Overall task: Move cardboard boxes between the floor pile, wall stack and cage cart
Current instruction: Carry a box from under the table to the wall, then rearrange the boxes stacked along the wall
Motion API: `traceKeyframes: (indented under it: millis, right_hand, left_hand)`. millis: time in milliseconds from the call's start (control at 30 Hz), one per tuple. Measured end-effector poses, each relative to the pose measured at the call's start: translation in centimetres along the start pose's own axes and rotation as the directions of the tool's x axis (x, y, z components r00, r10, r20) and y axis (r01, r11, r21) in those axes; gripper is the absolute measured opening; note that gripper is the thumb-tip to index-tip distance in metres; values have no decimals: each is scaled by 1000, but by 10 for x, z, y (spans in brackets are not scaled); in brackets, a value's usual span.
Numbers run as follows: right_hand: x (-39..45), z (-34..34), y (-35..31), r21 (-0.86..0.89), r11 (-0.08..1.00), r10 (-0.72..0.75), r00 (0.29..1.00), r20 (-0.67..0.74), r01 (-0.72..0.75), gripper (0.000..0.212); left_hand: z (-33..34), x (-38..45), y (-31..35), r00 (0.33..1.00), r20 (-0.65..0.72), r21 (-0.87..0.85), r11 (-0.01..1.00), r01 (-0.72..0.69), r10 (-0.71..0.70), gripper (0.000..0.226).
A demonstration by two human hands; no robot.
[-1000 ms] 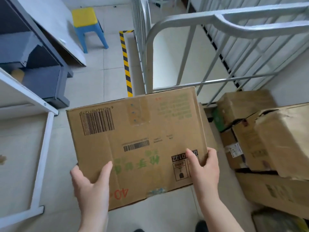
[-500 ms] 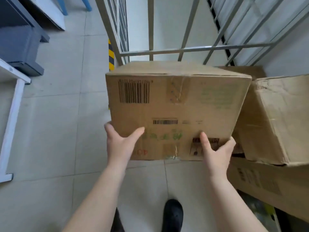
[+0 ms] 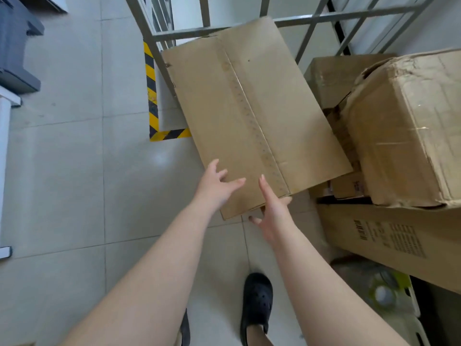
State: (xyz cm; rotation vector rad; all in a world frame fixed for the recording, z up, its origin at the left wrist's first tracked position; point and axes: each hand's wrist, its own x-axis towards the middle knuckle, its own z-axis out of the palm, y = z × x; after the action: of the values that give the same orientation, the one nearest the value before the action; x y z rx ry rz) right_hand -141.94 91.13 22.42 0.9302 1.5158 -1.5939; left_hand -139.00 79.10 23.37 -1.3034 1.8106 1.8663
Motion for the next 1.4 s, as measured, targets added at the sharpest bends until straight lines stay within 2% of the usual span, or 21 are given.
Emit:
traceKeyframes:
  millis: [67,167,300,433,533,633,733,867,1033,1167,1233,1300,1367,1400]
  right_hand:
    - [8,5,5,7,1000,14,1000,-16,-14,94]
    - [9,17,17,-101,993,62,998,18,-60,61]
    - [-20,43,20,-256,960,130,990,47,-114,53]
    - [-84,61,-1,-493,867,-35,996,78,69,61]
    - [-155,67,2,-669,700,-101,962,252,249,54]
    - [-230,79,23,-741,544,-38,894,446,392,42]
    - [-301,97,56,-743,394,62,791,608,541,34]
    - [-384,108,116,-688,244,213,654,726,684,14]
    - [-465,85,196,-620,110,328,561,760,777,25]
    - [-509,44,268,-573,9,405,521,751,819,35]
    - [-531,19,304,-533,-35,449,490,747,845,33]
    - [-548,-2,339,-487,-72,482,458,747,871,28]
    - [-560,-19,370,-462,-123,516,454,726,878,16]
    - [-562,-23,385,-463,-140,511,464,723,875,16]
  left_hand:
    - [0,7,-5,999,-25,126,991,-42,45,77]
    - [-9,0,-24,993,-92,302,952,-41,72,70]
    - [-42,-39,-51,990,-141,332,942,45,2,57]
    - [-99,-119,-56,961,-273,255,959,126,-54,43]
    - [-139,-206,-56,918,-381,165,969,183,-108,35]
    - [-170,-296,-68,874,-452,77,968,239,-180,29]
    - [-191,-375,-89,778,-577,-106,968,229,-248,23]
    - [-203,-482,-124,647,-688,-281,942,183,-331,18]
    - [-187,-602,-209,469,-754,-448,883,142,-459,14]
    - [-151,-688,-278,408,-711,-593,800,91,-573,21]
    - [-131,-725,-311,400,-684,-633,769,91,-610,29]
    - [-116,-755,-338,389,-668,-656,749,96,-635,24]
    - [-107,-776,-365,369,-655,-680,728,92,-659,19]
    - [-105,-783,-378,367,-650,-689,720,85,-665,18]
